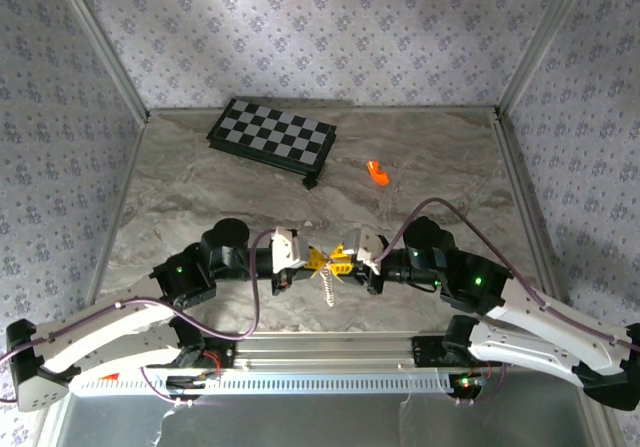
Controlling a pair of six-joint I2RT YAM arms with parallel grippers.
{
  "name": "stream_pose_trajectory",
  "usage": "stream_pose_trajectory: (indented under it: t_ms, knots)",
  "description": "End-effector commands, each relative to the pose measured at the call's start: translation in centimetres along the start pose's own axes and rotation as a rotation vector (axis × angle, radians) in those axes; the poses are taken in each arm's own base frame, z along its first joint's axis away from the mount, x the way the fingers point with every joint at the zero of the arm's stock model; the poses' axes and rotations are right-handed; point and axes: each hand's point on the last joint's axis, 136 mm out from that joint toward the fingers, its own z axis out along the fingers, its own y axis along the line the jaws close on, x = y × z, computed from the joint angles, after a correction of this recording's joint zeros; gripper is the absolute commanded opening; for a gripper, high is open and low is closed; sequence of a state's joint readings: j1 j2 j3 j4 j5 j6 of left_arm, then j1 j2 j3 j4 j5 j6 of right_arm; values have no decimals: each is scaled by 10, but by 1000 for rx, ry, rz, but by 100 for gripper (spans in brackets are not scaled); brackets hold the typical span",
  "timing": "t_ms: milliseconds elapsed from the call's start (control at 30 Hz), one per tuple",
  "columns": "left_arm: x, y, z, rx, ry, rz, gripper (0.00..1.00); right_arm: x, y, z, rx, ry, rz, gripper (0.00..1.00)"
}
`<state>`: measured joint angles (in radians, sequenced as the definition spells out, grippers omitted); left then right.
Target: Put the keys on the keyring
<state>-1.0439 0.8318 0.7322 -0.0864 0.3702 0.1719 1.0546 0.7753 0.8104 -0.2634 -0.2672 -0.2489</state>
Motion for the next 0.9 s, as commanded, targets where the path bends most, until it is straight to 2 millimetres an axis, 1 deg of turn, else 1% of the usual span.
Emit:
stream_pose_trajectory:
  t_ms: [0,100,233,300,333,400,433,533,567,733,867]
  knots:
    - [-25,-5,-3,26,-68,19,0,-10,-5,-2,30,-5,-28,19]
    - [-25,-5,-3,27,-68,18,0,-9,-6,0,38,3,-33,15]
    - [-27,-5,-4,25,-72,17,0,-8,-7,1,43,11,-42,12]
    - [-27,-6,-5,28,-73,14,0,-7,-8,1,46,13,-45,6]
    - [-27,-6,-5,29,-74,15,0,-8,-7,1,44,11,-49,0]
    - [-26,-6,-5,30,-74,9,0,-8,-7,0,46,6,-51,0]
    - [-27,-6,-6,28,-77,6,3,-9,-8,0,52,1,-54,0]
    - [-29,-7,-9,26,-101,-6,21,-12,-9,-5,70,-33,-54,0]
    - [-31,-7,-11,24,-117,-11,24,-13,-7,-7,65,-52,-48,0]
    - [-42,-7,-25,-2,-226,-45,27,-31,2,-17,16,-215,5,0]
    - [-53,-14,-33,27,-277,-58,27,-39,4,-19,-15,-290,49,0]
